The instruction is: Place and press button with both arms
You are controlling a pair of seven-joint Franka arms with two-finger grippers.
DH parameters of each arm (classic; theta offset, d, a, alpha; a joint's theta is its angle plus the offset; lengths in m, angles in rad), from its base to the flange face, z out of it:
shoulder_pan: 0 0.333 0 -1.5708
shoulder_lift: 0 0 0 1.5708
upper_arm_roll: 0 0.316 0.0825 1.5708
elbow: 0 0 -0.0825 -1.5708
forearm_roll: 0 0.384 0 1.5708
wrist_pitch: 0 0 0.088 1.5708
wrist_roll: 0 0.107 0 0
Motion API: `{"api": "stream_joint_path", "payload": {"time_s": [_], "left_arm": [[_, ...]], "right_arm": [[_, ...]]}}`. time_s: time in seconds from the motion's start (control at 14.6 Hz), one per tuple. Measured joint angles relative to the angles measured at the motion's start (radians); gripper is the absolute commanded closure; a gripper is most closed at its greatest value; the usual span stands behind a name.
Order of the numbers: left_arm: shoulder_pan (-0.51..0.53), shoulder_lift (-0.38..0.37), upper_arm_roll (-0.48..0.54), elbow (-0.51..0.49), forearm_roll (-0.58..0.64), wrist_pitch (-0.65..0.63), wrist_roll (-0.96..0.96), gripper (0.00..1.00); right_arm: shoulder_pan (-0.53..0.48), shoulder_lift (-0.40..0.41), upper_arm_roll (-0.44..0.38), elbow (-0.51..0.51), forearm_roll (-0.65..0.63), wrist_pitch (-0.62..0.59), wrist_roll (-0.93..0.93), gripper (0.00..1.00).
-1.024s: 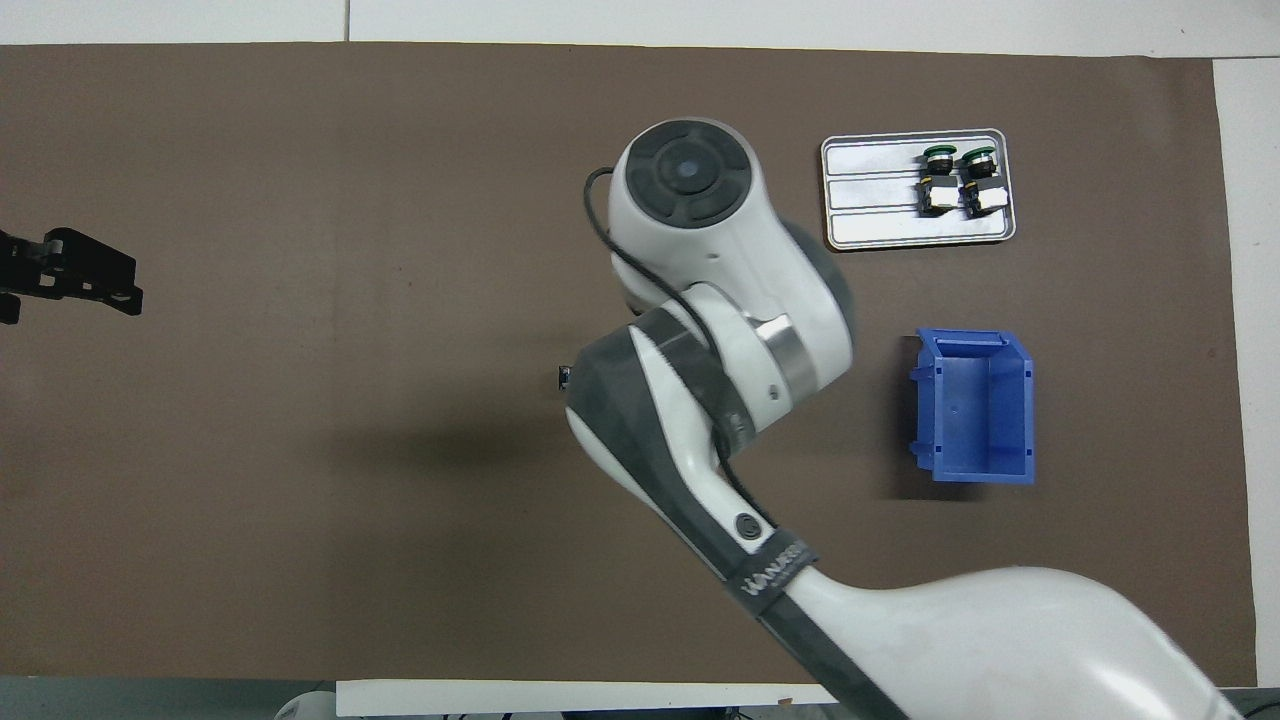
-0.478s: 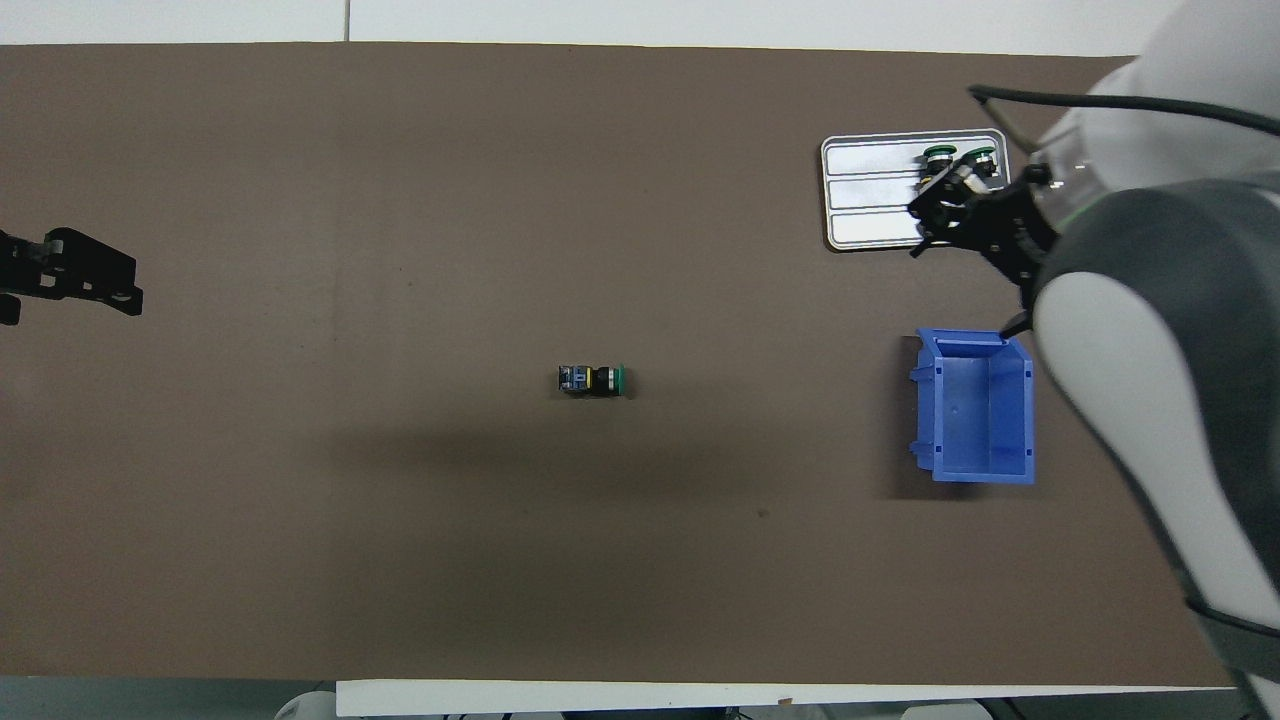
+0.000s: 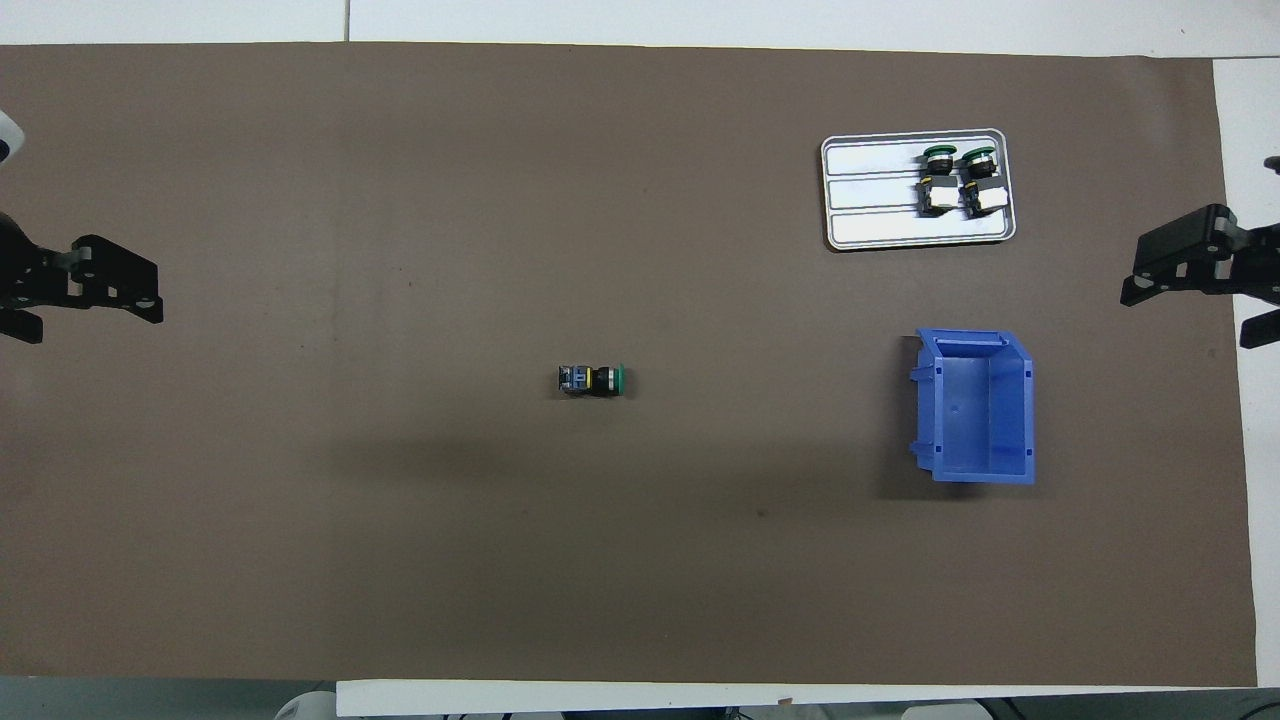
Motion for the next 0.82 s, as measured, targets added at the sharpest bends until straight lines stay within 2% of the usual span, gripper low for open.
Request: {"api": "stream_joint_path", "payload": {"time_s": [0.14,0.34,0.61,0.82], "left_arm": [[-0.032,-0.015,-0.001,-0.027,0.0,0.013,-0.092,0.0],[-0.09,-0.046,-0.003,-0.096,-0.004,0.081,-0.256,0.0],[-0.185,-0.102,-0.007,-0.236,-0.04,0.258,-0.562,0.0],[-0.254,-0.101,-0.009,-0.283,-0.076,0.317,-0.788,0.0]], "right_arm": [[-0.017,0.0,0.0,-0.012,-0.006,0.006,-0.15,0.02],[-0.018,0.0,0.003,-0.023,-0.029,0.035,-0.263,0.02],[-0.018,-0.007,0.003,-0.053,-0.037,0.057,-0.309,0.02],[-0.037,-0.016,0.002,-0.068,-0.038,0.058,-0.311,0.02]]}}
